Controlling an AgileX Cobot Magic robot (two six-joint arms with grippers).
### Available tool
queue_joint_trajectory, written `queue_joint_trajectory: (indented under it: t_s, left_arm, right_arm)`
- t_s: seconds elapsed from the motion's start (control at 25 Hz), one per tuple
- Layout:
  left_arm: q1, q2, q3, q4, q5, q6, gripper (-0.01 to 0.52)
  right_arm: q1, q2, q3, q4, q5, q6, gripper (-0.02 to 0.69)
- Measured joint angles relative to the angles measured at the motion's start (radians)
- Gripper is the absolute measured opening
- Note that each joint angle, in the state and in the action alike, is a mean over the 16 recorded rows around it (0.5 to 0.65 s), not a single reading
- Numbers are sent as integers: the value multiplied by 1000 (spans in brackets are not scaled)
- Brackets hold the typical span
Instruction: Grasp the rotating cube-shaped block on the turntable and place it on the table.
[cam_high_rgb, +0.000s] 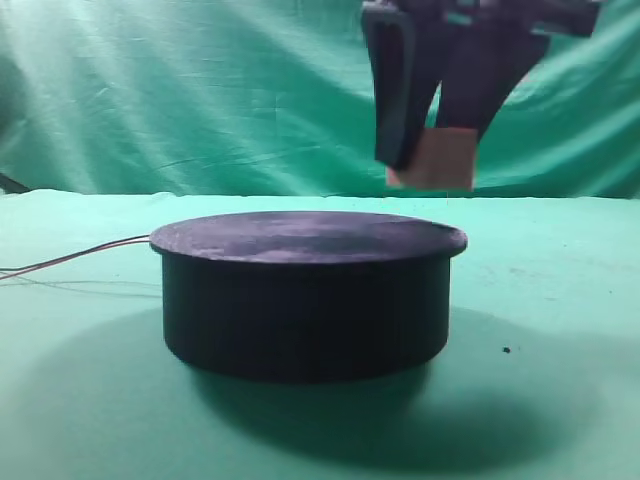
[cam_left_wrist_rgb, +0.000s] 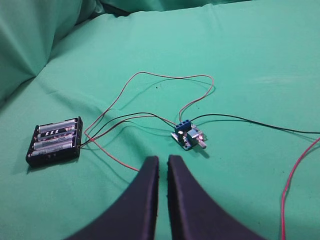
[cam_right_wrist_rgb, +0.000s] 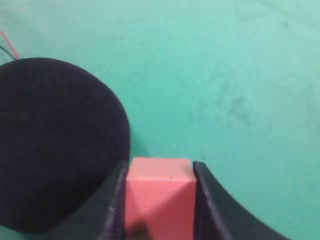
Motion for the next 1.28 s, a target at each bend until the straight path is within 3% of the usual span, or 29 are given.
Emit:
queue_joint_trajectory:
  t_s: [0.28,0.6,0.72,0.96,1.28]
  left_arm:
    - [0,0,0,0,0,0,0]
    - [0,0,0,0,0,0,0]
    - [0,0,0,0,0,0,0]
    - [0,0,0,0,0,0,0]
    - [0,0,0,0,0,0,0]
  right_arm:
    - [-47,-18,142,53,-102,-43,238]
    - [-49,-1,210,91,-192,-52,375]
    - [-49,-49,211,86,-171,-39,379]
    - [-49,-243,217,70,-76,-7,281]
    - [-49,-563,276,53,38,21,30]
